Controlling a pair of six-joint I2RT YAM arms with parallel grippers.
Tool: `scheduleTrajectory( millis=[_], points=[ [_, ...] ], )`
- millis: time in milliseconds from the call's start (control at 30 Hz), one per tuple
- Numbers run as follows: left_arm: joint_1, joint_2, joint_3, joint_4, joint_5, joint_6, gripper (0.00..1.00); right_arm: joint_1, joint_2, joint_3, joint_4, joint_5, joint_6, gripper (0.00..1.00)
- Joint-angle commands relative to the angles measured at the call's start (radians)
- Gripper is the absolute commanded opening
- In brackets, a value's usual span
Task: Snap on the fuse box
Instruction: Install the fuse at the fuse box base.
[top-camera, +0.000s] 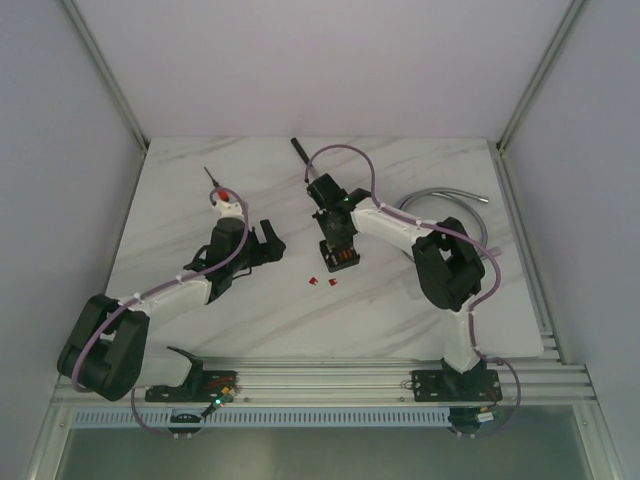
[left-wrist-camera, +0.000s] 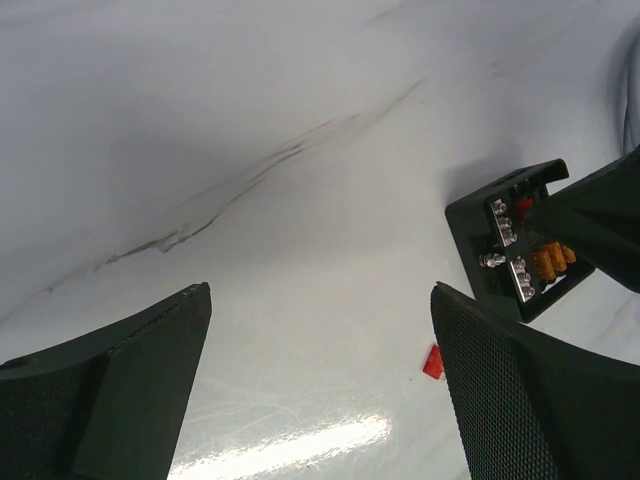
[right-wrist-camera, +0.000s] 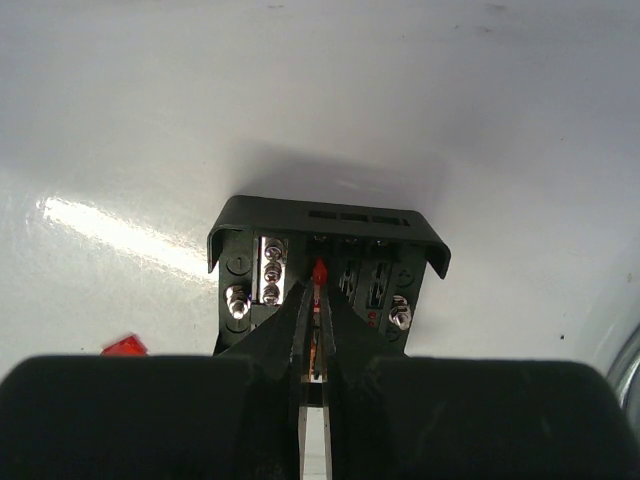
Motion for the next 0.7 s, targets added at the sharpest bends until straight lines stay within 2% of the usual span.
scheduleTrajectory(
  millis=[0, 133, 333, 433, 567, 667],
  points=[
    [0.003, -0.030, -0.014, 0.015, 0.023, -0.017, 1.00, 0.016, 0.119, -0.069, -0.188, -0.100, 0.022, 0.02],
    [0.004, -0.031, -0.008, 0.019, 0.063, -0.027, 1.00, 0.017, 0.038, 0.005, -0.140, -0.103, 0.028, 0.16],
    [0.003, -0.053, 0.001, 0.025, 0.082, -0.046, 1.00, 0.017, -0.044, 0.085, -0.051, -0.095, 0.051, 0.24],
    [0.004, -0.072, -0.001, 0.024, 0.098, -0.061, 1.00, 0.017, -0.100, 0.097, -0.003, -0.125, 0.058, 0.37],
    [0.003, -0.107, -0.020, 0.023, 0.131, -0.090, 1.00, 0.019, -0.191, 0.045, 0.038, -0.136, 0.069, 0.48],
    [0.002, -0.133, -0.041, 0.016, 0.146, -0.109, 1.00, 0.020, -0.262, -0.057, 0.062, -0.120, 0.090, 0.50]
  ],
)
